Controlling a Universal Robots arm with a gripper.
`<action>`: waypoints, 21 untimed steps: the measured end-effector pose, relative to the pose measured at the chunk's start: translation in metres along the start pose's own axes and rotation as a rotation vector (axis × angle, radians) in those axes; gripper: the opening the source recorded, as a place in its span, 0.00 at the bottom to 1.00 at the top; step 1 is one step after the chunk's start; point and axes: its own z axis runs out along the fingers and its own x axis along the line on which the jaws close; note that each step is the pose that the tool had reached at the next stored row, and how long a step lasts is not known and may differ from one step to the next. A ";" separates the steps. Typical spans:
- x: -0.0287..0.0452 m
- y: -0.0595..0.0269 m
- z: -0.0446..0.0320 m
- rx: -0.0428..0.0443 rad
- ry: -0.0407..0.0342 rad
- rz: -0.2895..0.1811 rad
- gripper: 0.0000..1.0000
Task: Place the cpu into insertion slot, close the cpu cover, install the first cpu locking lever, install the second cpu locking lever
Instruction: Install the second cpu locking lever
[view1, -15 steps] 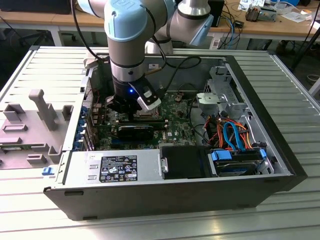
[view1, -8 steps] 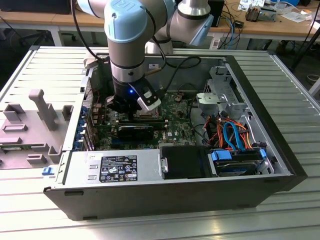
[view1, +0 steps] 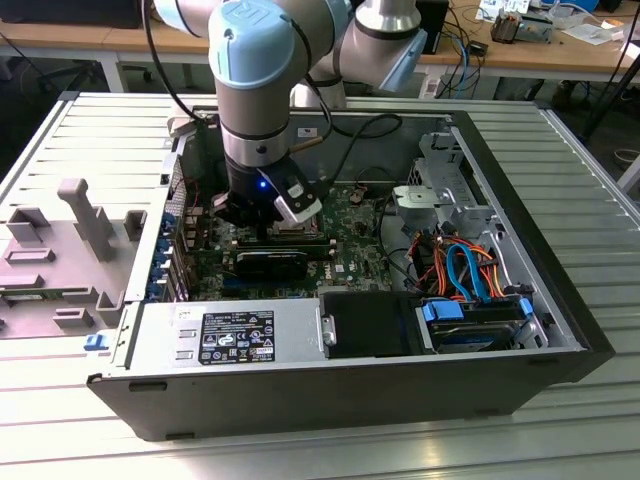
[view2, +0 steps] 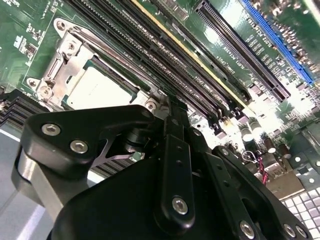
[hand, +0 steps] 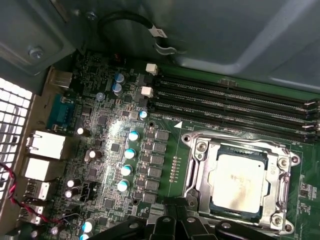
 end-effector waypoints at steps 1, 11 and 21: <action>0.0001 0.0004 -0.0042 0.0015 0.0007 0.000 0.11; -0.0382 -0.0040 -0.0041 0.0113 0.0269 0.004 0.11; -0.0522 -0.0005 -0.0180 0.0101 0.0344 0.008 0.11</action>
